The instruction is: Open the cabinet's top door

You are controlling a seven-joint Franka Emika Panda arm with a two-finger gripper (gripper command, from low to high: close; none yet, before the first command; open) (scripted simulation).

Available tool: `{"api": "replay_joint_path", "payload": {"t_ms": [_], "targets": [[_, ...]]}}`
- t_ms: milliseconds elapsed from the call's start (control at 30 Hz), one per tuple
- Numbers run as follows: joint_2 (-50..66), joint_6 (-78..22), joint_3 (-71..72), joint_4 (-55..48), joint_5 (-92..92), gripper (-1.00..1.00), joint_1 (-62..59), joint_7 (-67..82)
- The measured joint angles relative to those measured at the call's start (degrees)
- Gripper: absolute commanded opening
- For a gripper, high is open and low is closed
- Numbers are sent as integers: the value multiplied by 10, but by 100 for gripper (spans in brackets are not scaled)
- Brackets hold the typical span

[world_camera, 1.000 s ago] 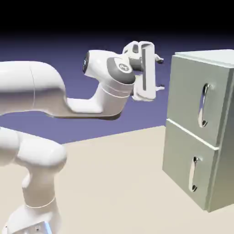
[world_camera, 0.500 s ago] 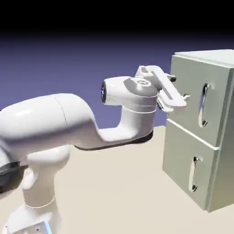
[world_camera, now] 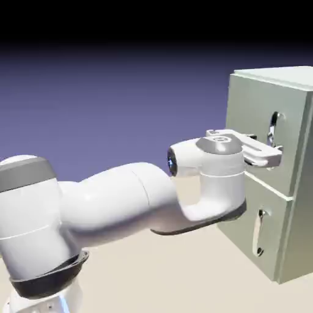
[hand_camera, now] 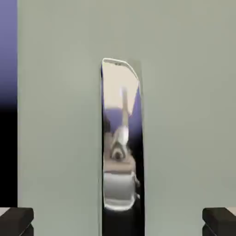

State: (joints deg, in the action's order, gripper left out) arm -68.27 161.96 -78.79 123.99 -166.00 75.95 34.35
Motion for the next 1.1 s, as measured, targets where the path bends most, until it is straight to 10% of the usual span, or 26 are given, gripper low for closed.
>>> {"api": "replay_joint_path", "payload": {"t_ms": [1100], "targets": [[412, -116, 537, 188, 0, -100, -618, -585]]}}
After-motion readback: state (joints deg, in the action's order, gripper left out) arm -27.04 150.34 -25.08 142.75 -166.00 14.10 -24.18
